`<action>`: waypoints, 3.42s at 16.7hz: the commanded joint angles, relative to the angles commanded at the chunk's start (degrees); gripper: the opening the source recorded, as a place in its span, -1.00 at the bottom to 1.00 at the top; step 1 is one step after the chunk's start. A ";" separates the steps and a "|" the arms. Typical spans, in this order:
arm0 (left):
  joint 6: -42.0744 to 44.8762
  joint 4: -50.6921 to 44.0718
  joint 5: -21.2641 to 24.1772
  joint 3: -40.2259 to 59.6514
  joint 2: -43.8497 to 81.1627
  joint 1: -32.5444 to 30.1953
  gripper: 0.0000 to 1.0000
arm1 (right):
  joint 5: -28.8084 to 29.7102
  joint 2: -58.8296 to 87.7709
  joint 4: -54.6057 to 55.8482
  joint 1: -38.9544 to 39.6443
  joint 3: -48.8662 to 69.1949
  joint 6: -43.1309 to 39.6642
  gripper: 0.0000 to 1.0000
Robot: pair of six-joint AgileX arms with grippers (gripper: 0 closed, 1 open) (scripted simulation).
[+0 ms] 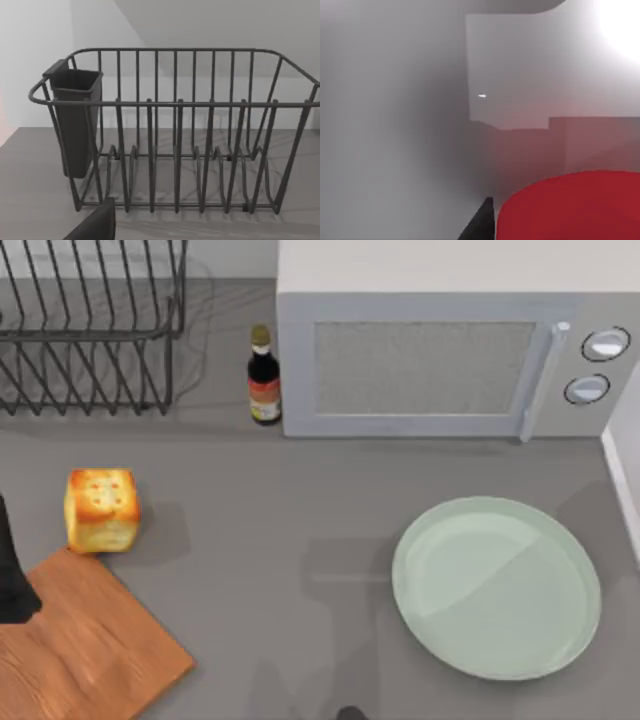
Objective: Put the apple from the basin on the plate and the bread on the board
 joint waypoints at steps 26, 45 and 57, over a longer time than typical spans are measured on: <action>0.00 0.00 0.00 0.00 0.00 0.00 1.00 | 0.70 -31.74 -29.55 23.74 9.02 24.11 -1.00; 0.00 0.00 0.00 0.00 0.00 0.00 1.00 | 0.44 -28.26 -34.73 45.34 3.59 44.57 -0.40; 0.00 0.00 0.00 0.00 0.00 0.00 1.00 | 0.44 -28.26 -34.73 45.34 3.59 44.57 1.00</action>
